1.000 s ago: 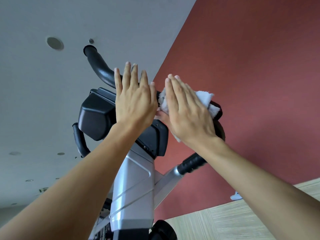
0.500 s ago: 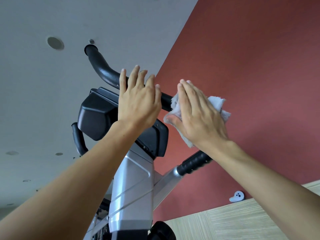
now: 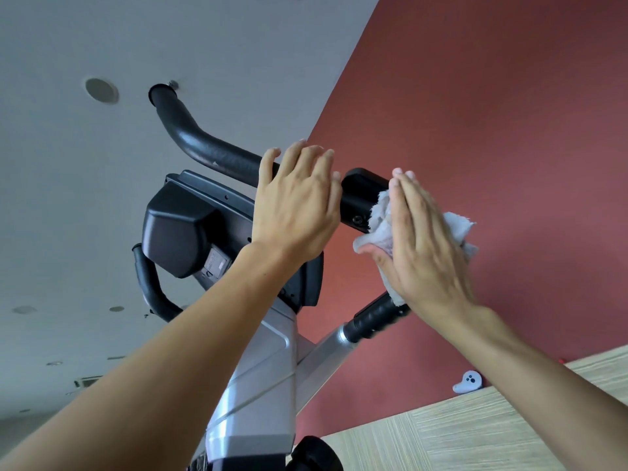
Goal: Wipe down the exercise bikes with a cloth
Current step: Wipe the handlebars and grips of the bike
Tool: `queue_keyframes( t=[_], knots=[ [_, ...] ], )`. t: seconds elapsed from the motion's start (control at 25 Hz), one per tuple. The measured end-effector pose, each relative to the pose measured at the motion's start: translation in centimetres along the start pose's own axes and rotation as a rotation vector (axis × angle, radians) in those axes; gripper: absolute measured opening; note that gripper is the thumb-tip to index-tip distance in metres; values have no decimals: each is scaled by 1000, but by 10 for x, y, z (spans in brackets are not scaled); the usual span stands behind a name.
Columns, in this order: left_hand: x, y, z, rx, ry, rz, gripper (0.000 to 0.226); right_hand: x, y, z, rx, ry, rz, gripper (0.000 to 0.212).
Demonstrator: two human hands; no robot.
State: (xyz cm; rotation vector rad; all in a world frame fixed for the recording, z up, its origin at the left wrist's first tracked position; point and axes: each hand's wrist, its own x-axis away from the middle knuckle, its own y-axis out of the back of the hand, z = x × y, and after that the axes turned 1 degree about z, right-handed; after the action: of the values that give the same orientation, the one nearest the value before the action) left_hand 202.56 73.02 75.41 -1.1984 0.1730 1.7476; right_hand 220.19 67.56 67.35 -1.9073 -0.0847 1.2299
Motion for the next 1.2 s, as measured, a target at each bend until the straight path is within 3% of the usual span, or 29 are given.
queue_keyframes(
  t=[0.12,0.28,0.36,0.56,0.8,0.92,1.04,1.2],
  knots=[
    [4,-11,-19,25,6,-67,54,20,-9,0,-76,-128,-92,74],
    [6,-21,-29,22,49,-155,47,72,-19,2,-467,-409,-65,85],
    [5,-23,-29,17,53,-172,46,74,-17,-1,-455,-375,-48,82],
    [5,-27,-34,22,86,-232,43,22,-11,-6,-118,-94,-87,77],
    [6,-20,-29,35,63,-157,48,63,-3,0,-442,-394,49,81],
    [5,-20,-28,21,67,-135,48,28,-1,2,-167,-195,0,72],
    [5,-22,-28,11,60,-142,47,6,-1,1,-7,33,52,66],
    [10,-11,-19,91,-2,-72,52,30,5,-7,-67,-48,67,69]
  ],
)
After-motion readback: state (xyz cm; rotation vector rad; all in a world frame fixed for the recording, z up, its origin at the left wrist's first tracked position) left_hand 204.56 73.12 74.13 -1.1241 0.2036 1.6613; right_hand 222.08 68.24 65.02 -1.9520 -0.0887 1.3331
